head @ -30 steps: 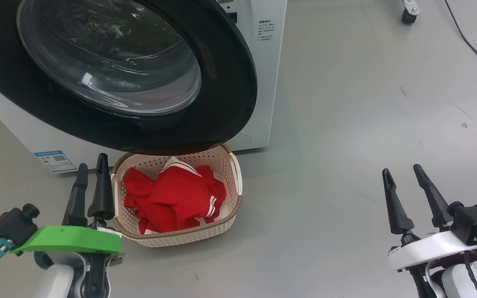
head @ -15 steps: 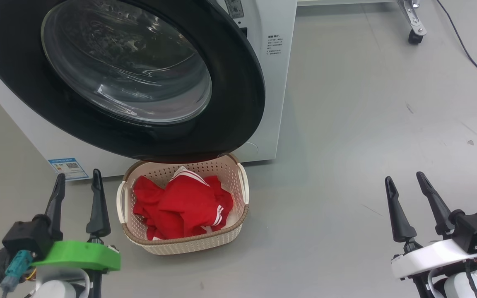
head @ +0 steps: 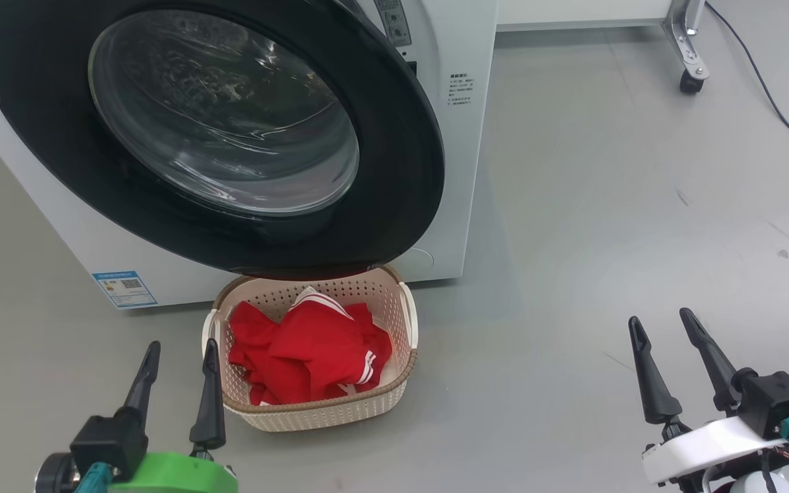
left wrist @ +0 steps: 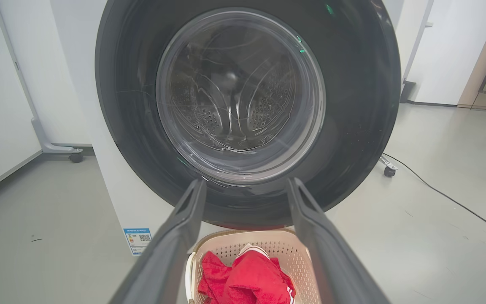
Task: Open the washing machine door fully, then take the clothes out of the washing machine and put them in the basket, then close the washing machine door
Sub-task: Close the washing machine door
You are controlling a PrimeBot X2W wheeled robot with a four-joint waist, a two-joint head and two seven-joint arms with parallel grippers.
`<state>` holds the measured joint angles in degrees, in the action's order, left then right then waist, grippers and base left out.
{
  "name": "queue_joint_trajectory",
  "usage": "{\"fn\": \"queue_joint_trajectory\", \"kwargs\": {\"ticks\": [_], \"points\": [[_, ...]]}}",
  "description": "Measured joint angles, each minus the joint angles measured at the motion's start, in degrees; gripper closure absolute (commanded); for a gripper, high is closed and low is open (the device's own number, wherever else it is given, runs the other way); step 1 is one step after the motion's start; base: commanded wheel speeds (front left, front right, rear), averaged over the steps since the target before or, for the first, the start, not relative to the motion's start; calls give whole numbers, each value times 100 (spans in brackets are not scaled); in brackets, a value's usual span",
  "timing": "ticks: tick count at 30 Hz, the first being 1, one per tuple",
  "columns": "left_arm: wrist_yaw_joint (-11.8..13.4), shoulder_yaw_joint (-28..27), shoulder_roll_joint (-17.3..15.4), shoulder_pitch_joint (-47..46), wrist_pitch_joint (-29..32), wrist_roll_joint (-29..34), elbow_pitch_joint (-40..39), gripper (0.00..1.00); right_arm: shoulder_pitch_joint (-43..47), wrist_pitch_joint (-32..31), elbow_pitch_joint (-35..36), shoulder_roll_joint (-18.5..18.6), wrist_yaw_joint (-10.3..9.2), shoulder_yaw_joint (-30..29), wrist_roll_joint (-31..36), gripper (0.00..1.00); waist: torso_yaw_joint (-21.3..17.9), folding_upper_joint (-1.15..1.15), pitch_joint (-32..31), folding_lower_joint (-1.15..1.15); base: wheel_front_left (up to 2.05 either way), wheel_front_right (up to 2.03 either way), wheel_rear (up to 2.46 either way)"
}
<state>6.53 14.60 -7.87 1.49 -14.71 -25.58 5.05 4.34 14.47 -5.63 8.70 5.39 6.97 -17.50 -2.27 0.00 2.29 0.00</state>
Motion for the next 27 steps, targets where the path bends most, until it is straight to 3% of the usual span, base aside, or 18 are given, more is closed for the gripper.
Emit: {"fn": "queue_joint_trajectory", "kwargs": {"ticks": [27], "points": [[27,-221,331,357,0,516,59,0,115,0,-1,-40,-57,-25,16,0,216,0,-93,0,0,0,0]]}}
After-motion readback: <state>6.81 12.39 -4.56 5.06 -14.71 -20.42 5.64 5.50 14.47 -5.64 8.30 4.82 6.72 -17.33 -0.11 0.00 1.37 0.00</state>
